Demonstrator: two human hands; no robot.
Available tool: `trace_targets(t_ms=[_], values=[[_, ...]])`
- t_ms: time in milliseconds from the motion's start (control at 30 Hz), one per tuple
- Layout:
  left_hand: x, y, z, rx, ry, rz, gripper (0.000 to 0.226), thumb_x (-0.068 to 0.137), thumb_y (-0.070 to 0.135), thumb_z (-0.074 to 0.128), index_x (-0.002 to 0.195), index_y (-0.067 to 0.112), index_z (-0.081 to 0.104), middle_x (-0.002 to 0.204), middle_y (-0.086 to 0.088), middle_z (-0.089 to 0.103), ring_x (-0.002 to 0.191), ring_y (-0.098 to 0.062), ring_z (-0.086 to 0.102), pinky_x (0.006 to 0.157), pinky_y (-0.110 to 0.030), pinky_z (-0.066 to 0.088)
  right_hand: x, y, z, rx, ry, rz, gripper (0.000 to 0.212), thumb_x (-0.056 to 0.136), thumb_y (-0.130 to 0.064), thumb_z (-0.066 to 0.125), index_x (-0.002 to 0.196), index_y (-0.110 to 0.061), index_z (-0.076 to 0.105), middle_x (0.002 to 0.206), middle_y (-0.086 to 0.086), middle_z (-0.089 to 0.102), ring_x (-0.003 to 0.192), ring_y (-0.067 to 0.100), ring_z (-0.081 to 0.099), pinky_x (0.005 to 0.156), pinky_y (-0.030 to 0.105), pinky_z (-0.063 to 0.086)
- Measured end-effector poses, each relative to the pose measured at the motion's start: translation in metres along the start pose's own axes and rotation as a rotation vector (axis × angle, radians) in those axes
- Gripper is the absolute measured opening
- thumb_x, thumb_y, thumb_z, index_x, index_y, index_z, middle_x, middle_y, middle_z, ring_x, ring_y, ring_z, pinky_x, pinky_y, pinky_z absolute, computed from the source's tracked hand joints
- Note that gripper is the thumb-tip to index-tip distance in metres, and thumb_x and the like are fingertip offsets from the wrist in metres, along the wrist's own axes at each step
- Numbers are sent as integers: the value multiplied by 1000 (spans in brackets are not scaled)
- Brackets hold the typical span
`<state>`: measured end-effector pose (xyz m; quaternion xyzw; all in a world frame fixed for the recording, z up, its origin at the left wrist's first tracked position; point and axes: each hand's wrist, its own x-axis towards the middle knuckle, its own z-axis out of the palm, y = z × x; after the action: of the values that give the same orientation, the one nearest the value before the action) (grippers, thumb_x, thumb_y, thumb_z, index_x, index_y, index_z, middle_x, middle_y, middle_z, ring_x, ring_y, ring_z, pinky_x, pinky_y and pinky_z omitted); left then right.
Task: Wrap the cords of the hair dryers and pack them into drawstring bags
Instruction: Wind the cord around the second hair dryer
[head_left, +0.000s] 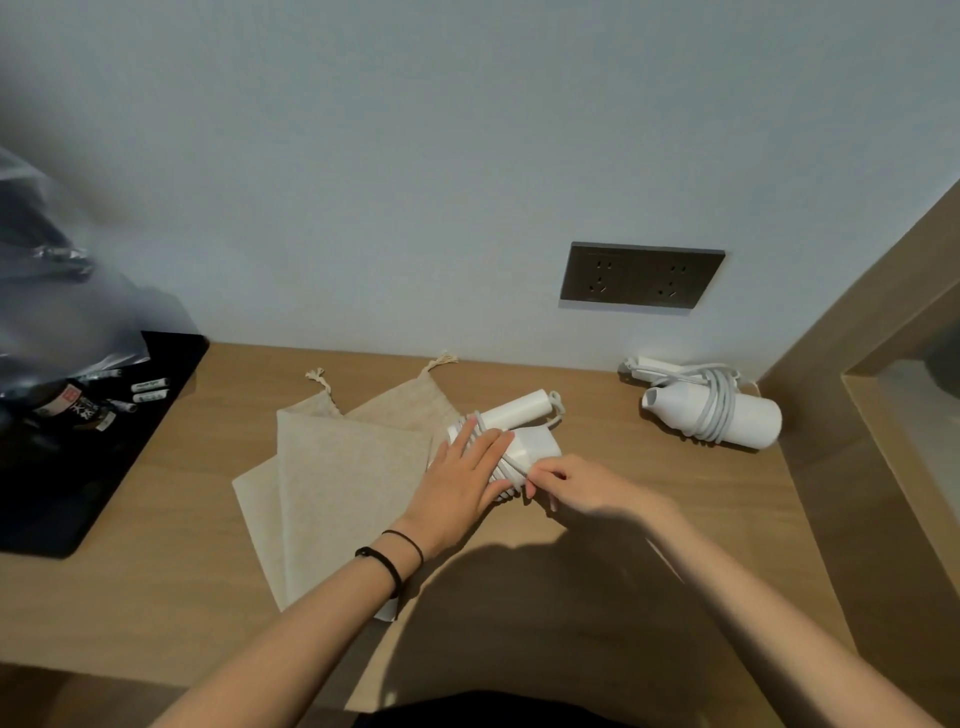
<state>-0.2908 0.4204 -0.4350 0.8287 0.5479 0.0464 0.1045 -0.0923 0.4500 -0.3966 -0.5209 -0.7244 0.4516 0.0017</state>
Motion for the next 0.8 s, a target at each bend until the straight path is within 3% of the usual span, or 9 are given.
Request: trace_targets(t_ms=[67, 233, 333, 433, 533, 600, 700, 800], values=[[0, -3, 1, 30, 10, 39, 67, 93, 53, 13, 148, 18, 25, 153, -4, 31, 147, -28, 10, 114, -48, 28, -6, 4, -13, -118, 58, -35, 32, 97, -33, 43, 83, -21, 69, 69, -11, 59, 66, 4, 51, 63, 20, 36], [-3, -12, 1, 30, 53, 127, 55, 97, 48, 29, 143, 19, 37, 139, -7, 47, 141, -34, 28, 106, -48, 40, -9, 25, -32, -403, 358, -100, 39, 89, -50, 55, 77, -13, 61, 84, -1, 58, 85, 16, 45, 74, 28, 27], [-5, -18, -4, -38, 45, 180, 52, 98, 47, 32, 145, 24, 35, 141, -5, 44, 143, -31, 21, 109, -44, 34, -7, 33, -33, -287, 321, -75, 41, 87, -53, 55, 81, -12, 56, 94, -6, 46, 92, 13, 36, 71, 26, 27], [-8, -28, -10, -130, -7, 147, 48, 98, 46, 33, 144, 34, 33, 146, 0, 34, 146, -25, 10, 113, -40, 26, -2, 38, -26, -180, 265, -71, 40, 88, -53, 52, 83, -13, 55, 92, -9, 44, 84, 10, 40, 69, 22, 32], [-13, -39, -17, -207, -36, 151, 38, 99, 39, 38, 137, 38, 37, 146, 5, 30, 147, -16, 2, 117, -39, 19, 4, 41, -13, -48, 273, -71, 37, 86, -53, 56, 78, -17, 53, 88, -4, 50, 79, 11, 45, 73, 29, 39], [-17, -44, -22, -279, -46, 115, 32, 99, 33, 42, 131, 35, 41, 146, 8, 30, 145, -9, 1, 119, -41, 17, 7, 40, -4, 52, 283, -71, 32, 84, -51, 61, 80, -20, 54, 86, -2, 53, 75, 12, 46, 71, 32, 40], [-17, -38, -32, -394, -77, 26, 26, 97, 26, 51, 122, 27, 45, 150, 6, 28, 144, -7, -4, 120, -46, 10, 9, 34, 5, 156, 297, -57, 29, 80, -46, 69, 90, -23, 54, 90, -5, 58, 76, 6, 48, 68, 24, 39], [-11, -12, -43, -455, -106, -117, 31, 95, 34, 52, 121, 17, 47, 157, -3, 20, 146, -15, -5, 120, -36, 9, 13, 31, 8, 232, 331, -16, 38, 74, -48, 74, 96, -25, 52, 96, -6, 60, 87, 10, 55, 77, 28, 46]])
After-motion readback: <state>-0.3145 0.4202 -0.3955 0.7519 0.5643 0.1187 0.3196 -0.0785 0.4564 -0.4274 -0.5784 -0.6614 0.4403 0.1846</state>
